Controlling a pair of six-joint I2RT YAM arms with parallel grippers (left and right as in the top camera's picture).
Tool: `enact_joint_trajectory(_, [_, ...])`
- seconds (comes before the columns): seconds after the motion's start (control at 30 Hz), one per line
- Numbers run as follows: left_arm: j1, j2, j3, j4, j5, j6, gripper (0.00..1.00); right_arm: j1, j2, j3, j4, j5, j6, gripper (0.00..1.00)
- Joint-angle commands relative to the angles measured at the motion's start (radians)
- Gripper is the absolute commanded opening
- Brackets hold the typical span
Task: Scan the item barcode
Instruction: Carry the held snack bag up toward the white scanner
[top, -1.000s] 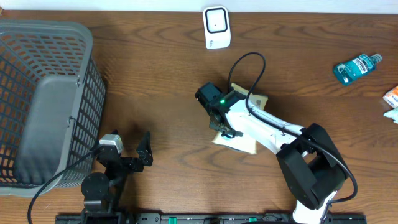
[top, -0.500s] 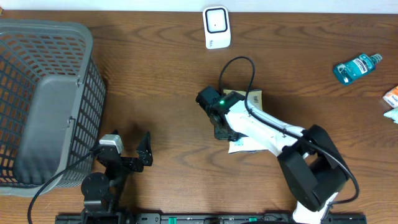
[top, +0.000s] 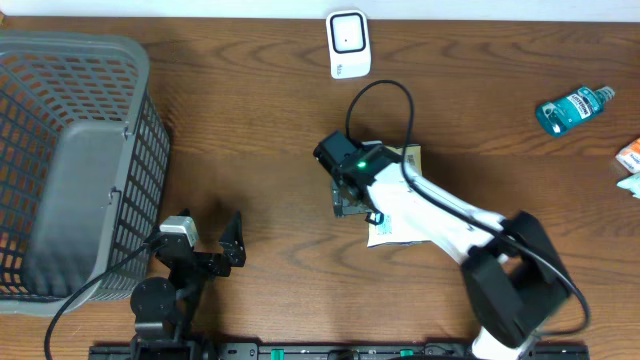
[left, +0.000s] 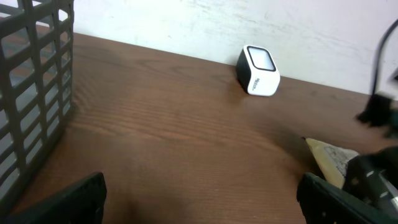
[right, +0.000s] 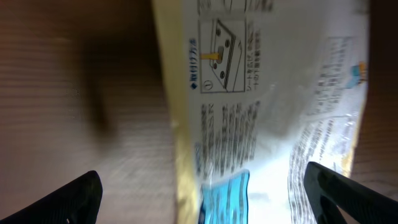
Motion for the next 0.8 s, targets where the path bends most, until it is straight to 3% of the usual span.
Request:
enact_joint_trajectory(0.0, [-0.002, -0.006, -0.021, -0.017, 0.013, 0.010, 0.98, -0.006, 0.081, 0.006, -0.018, 0.062, 0.052, 0.99])
enact_joint_trajectory(0.2, [-0.002, -0.006, -0.021, -0.017, 0.012, 0.010, 0.98, -0.054, 0.124, 0.006, -0.053, 0.059, 0.085, 0.99])
enact_joint_trajectory(0.23, [-0.002, -0.006, -0.021, -0.017, 0.013, 0.010, 0.98, -0.060, 0.132, 0.006, -0.053, 0.050, 0.060, 0.96])
enact_joint_trajectory(0.27, [-0.002, -0.006, -0.021, -0.017, 0.013, 0.010, 0.98, -0.066, 0.143, 0.006, -0.053, 0.030, 0.024, 0.86])
enact_joint_trajectory(0.4, [-0.002, -0.006, -0.021, -0.017, 0.013, 0.010, 0.98, -0.090, 0.212, 0.000, -0.053, -0.112, -0.087, 0.12])
enact_joint_trajectory(0.43, [-0.002, -0.006, -0.021, -0.017, 0.013, 0.010, 0.98, -0.093, 0.232, 0.000, -0.053, -0.146, -0.106, 0.02])
enact_joint_trajectory(0.6, [-0.002, -0.006, -0.021, -0.017, 0.013, 0.010, 0.98, -0.088, 0.253, 0.008, -0.056, -0.255, -0.212, 0.01])
enact_joint_trajectory(0.77, [-0.002, -0.006, -0.021, -0.017, 0.013, 0.010, 0.98, -0.075, 0.138, 0.077, -0.111, -0.263, -0.248, 0.01])
